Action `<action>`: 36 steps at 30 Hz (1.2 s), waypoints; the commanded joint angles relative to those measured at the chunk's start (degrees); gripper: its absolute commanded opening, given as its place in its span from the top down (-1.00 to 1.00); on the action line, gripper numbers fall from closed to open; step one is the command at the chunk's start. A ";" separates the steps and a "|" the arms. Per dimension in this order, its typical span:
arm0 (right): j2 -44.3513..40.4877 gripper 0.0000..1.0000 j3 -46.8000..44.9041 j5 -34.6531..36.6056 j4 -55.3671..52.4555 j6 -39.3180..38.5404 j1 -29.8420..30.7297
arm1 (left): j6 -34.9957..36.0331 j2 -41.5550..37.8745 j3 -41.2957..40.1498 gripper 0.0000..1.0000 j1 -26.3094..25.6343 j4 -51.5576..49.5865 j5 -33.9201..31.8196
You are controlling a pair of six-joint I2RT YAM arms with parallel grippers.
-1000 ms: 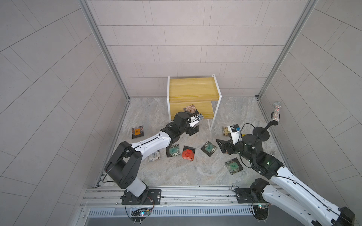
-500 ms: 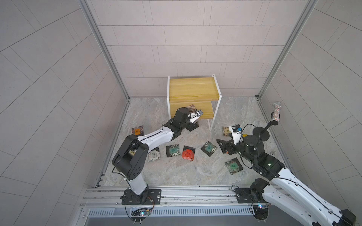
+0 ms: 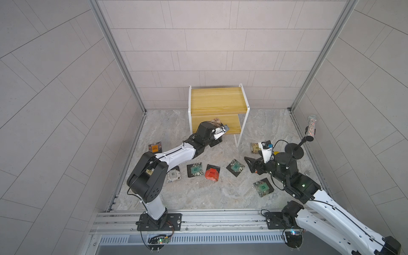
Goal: Remove the tea bags from the shelf
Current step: Pick up the tea bag from the shelf.
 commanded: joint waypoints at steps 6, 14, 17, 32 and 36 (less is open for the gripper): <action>-0.42 -0.86 -1.05 0.98 1.25 1.02 -0.37 | 0.22 -2.68 -1.61 0.02 0.12 -2.95 0.93; 0.05 -0.86 -1.35 1.04 2.23 1.53 -0.36 | -0.06 -4.93 -2.30 0.28 0.16 -4.46 1.36; 0.26 -0.86 -1.40 0.95 2.58 1.63 -0.37 | -0.07 -5.94 -2.57 0.35 0.09 -5.12 1.53; 0.85 -0.86 -2.22 0.97 4.09 1.86 -0.49 | -0.25 -13.48 -4.75 0.99 -1.80 -7.80 0.26; 0.79 -0.86 -2.35 0.88 4.34 1.91 -0.54 | -0.55 -16.44 -5.54 1.00 -3.13 -9.64 -1.20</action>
